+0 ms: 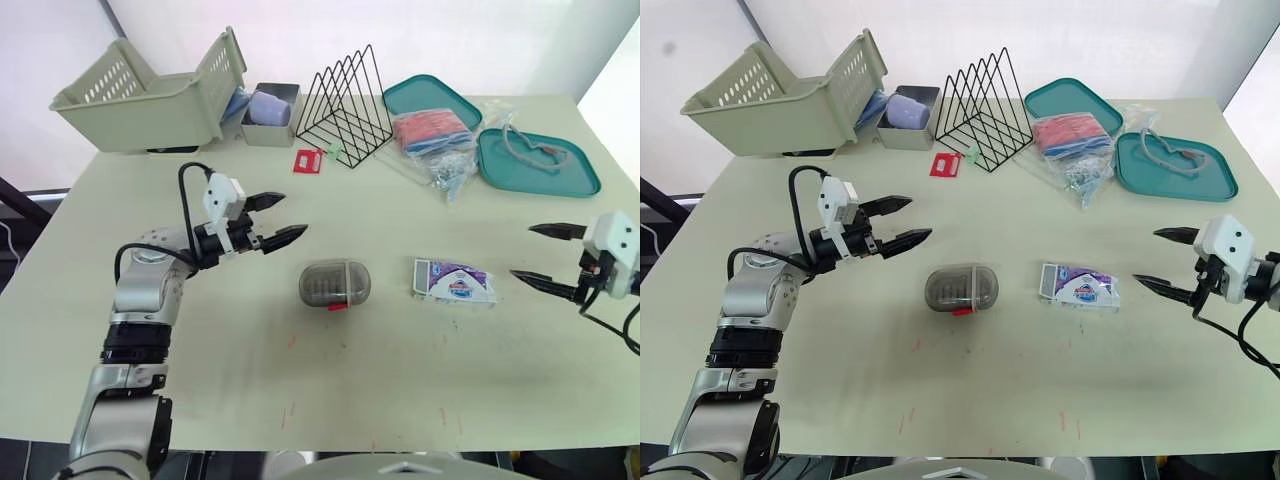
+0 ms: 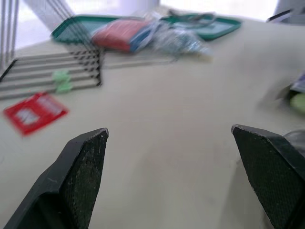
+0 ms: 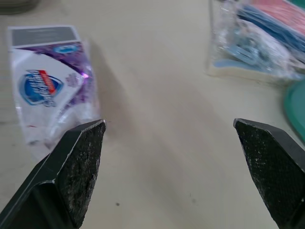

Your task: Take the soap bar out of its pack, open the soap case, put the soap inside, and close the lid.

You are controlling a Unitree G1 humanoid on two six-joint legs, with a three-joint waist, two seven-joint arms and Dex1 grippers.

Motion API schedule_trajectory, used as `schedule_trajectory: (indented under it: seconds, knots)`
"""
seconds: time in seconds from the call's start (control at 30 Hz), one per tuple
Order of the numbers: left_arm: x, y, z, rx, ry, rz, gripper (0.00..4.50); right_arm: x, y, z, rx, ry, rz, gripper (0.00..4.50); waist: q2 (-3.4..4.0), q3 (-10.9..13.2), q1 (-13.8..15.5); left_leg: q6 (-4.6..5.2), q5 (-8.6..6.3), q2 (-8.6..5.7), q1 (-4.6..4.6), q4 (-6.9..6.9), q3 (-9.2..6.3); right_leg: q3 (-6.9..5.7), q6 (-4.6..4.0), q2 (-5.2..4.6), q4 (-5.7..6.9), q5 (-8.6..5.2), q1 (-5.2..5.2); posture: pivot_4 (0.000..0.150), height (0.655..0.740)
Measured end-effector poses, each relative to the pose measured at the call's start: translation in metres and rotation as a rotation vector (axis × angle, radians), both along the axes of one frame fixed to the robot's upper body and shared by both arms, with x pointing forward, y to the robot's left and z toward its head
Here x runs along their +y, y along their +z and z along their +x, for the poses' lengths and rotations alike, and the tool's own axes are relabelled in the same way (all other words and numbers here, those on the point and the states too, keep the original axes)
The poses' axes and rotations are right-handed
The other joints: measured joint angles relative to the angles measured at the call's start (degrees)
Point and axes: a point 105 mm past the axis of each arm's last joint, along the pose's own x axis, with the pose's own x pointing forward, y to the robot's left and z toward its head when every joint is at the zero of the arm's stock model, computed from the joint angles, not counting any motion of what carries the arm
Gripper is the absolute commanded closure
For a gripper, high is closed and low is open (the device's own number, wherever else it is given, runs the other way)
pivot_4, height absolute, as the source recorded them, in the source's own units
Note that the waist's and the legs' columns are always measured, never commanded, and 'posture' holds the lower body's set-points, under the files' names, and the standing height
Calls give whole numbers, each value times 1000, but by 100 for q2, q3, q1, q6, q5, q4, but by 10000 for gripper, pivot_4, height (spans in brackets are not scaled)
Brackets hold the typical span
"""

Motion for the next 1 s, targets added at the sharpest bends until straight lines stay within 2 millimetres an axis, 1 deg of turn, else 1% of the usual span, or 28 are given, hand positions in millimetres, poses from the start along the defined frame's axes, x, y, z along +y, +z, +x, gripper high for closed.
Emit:
schedule_trajectory:
  seconds: [0.03,0.07,0.13,0.23,0.33,0.43,0.6,0.83,1.0]
  knots:
    - [-7,0,-9,-1,-63,8,971,4,-2,-2,40,34,-9,0,0,0,0,0,0,0,1,0,1,1,0,0,-1,0,0,1500,7400]
    - [-17,-6,-21,13,-139,26,971,9,-4,-5,89,74,-16,0,0,0,1,0,0,0,1,0,1,1,0,0,-1,0,0,1500,7400]
    - [-24,-16,-34,41,-213,42,971,16,-6,-8,137,115,-20,0,0,0,4,0,0,0,1,1,0,1,0,0,0,0,0,1500,7400]
    - [-27,-26,-48,59,-278,66,971,24,-10,-13,192,164,-37,0,0,1,6,1,0,0,0,2,0,1,0,0,0,0,0,1500,7400]
    - [-27,-31,-55,42,-321,96,971,30,-15,-15,216,206,-59,0,0,1,21,1,0,0,0,4,0,0,0,0,-1,0,0,1500,7400]
    - [-28,-33,-57,28,-345,114,971,33,-19,-14,213,225,-88,0,0,1,31,1,0,0,-1,5,1,1,0,0,-2,0,0,1500,7400]
    - [-28,-35,-55,20,-341,116,971,35,-25,-8,191,241,-120,0,0,1,19,1,-1,0,0,5,1,0,0,0,-1,0,0,1500,7400]
    - [-28,-36,-54,19,-341,117,971,44,-45,-3,190,263,-109,0,0,1,14,1,0,0,0,5,0,0,0,0,0,0,0,1500,7400]
    - [-28,-37,-54,20,-337,121,971,44,-43,2,167,257,-122,0,1,2,19,1,0,0,0,5,0,0,0,0,0,0,0,1500,7400]
